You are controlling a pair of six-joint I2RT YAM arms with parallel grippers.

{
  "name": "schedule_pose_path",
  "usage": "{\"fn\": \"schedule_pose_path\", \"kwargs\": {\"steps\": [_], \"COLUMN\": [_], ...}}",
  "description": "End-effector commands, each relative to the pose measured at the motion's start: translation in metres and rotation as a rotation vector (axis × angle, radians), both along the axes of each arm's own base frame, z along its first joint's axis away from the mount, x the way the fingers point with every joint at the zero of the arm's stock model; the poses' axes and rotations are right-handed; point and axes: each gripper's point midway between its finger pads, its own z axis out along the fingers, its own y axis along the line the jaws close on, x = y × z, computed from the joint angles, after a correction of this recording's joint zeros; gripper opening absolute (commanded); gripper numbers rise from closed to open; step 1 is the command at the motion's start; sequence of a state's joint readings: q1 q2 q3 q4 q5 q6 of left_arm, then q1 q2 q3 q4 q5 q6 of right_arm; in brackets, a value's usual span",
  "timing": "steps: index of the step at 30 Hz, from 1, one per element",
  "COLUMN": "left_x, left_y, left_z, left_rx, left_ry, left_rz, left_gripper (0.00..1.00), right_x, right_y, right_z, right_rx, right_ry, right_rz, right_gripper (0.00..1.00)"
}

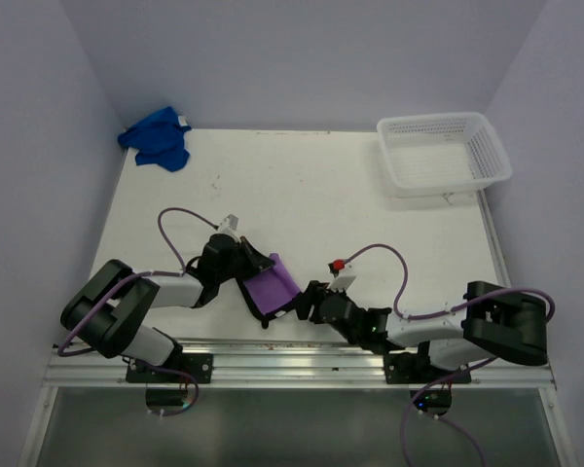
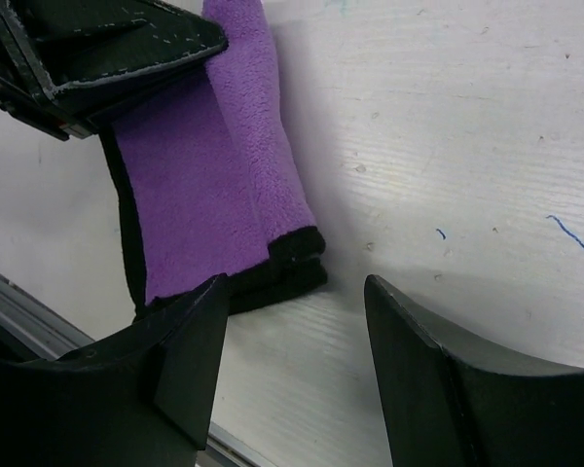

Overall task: Roll the towels
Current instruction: Roll the towel

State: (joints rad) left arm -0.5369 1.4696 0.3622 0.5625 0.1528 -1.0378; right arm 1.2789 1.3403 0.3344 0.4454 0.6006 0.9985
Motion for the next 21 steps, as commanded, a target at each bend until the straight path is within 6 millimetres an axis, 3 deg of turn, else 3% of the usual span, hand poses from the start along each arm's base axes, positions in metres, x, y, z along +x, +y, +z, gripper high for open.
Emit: {"fn": "schedule_pose_path", "kwargs": {"steps": [1, 13, 21], "left_x": [0.006, 0.006, 0.006], "left_y": [-0.001, -0.002, -0.002], "left_z": [0.01, 0.01, 0.01], "left_rx": [-0.02, -0.01, -0.008], "left_ry": [-0.032, -0.031, -0.027], "left_rz": [0.002, -0.009, -0.012], "left_gripper": [0.0, 0.0, 0.0], "right_x": [0.012, 0.019, 0.023], "right_y": [0.013, 0.023, 0.032], "right_z": [0.018, 0.0, -0.005], "right_rx": [0.118, 0.078, 0.05], "right_ry": [-0.024, -0.007, -0.013], "right_rz": [-0.044, -0.048, -0.039], "right_gripper": [0.62, 0.58, 0.41]}}
